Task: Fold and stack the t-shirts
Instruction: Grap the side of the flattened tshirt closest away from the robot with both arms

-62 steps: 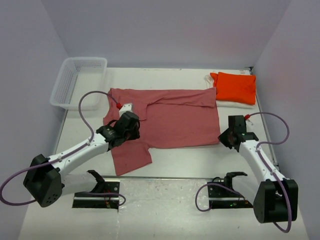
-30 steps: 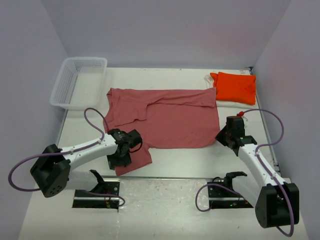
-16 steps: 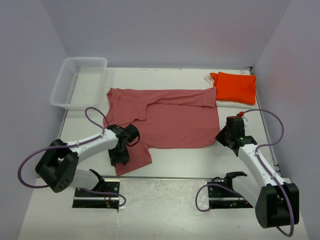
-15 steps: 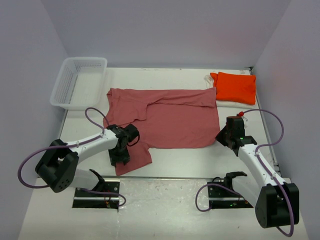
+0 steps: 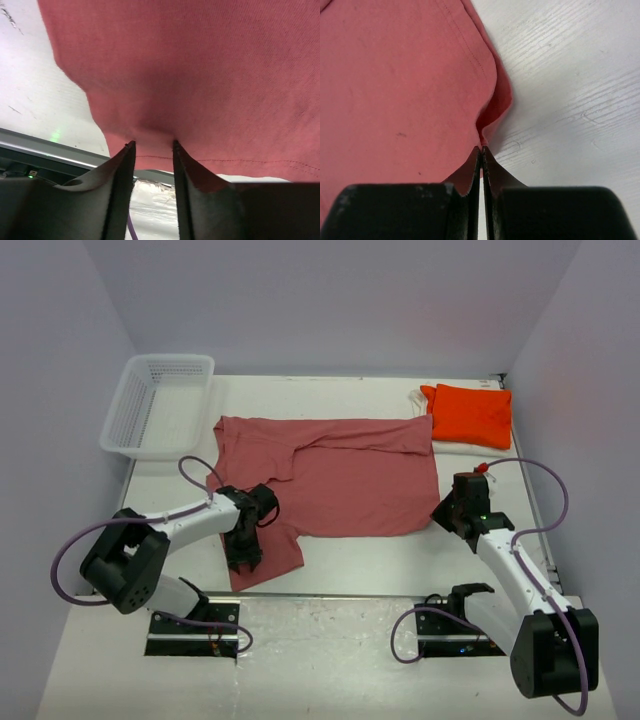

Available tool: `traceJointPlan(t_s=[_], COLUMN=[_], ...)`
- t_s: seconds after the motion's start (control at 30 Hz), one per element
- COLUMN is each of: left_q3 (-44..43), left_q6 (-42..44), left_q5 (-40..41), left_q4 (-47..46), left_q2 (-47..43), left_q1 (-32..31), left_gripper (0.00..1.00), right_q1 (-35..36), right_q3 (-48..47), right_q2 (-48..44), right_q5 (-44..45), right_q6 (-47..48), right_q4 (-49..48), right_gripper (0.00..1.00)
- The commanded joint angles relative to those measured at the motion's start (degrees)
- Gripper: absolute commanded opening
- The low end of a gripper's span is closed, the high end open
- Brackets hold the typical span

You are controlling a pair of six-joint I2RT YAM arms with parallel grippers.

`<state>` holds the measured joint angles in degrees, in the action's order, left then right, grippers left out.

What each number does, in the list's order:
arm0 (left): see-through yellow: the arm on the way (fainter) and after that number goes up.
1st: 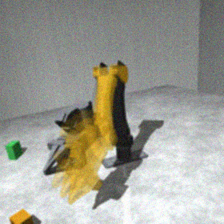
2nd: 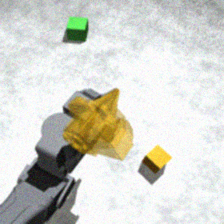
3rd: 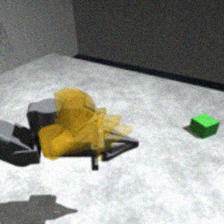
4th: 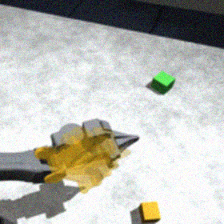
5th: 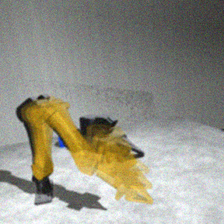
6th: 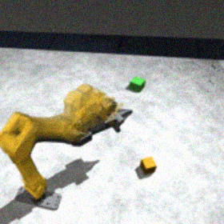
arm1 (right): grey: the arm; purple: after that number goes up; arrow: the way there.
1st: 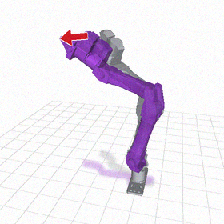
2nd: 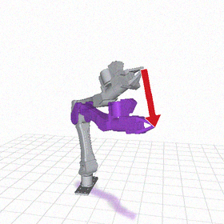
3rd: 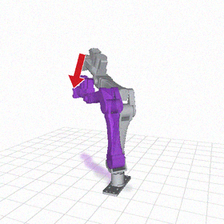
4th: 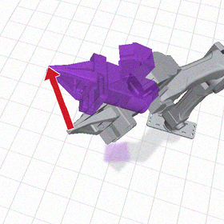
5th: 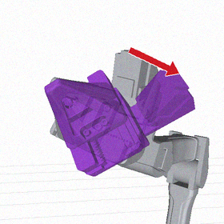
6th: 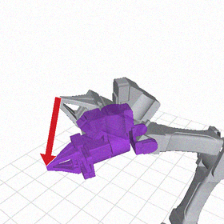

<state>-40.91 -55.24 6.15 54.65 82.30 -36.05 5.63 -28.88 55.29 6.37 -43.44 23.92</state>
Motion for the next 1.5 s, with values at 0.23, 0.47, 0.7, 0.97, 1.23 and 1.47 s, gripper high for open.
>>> traceJointPlan(t_s=[0.23,0.47,0.7,0.97,1.23,1.47], left_q3=[-0.2,0.0,-0.7,-5.3,-13.4,-20.8], left_q6=[3.5,4.0,6.6,9.3,11.8,13.9], left_q5=[-2.0,-2.3,-1.4,-2.1,0.4,7.1], left_q4=[-4.1,-5.0,-6.0,-9.9,-11.8,-9.3], left_q2=[3.1,3.0,3.7,7.6,15.1,13.5], left_q1=[0.8,1.3,4.5,8.4,8.8,8.8], left_gripper=[0.18,0.08,0.00,0.00,0.00,0.00], right_q1=[0.2,0.3,0.3,0.3,0.3,0.3], right_q3=[0.1,0.1,0.2,0.5,0.4,0.5], right_q2=[-1.1,-1.1,-1.2,-1.6,-1.4,-1.2], right_q5=[0.4,0.4,0.3,0.1,-0.2,-0.5], right_q6=[0.0,0.0,0.2,0.4,0.6,0.8], right_q4=[-1.2,-1.2,-1.4,-1.6,-1.8,-2.0], right_gripper=[0.00,0.00,0.00,0.00,0.00,0.00])
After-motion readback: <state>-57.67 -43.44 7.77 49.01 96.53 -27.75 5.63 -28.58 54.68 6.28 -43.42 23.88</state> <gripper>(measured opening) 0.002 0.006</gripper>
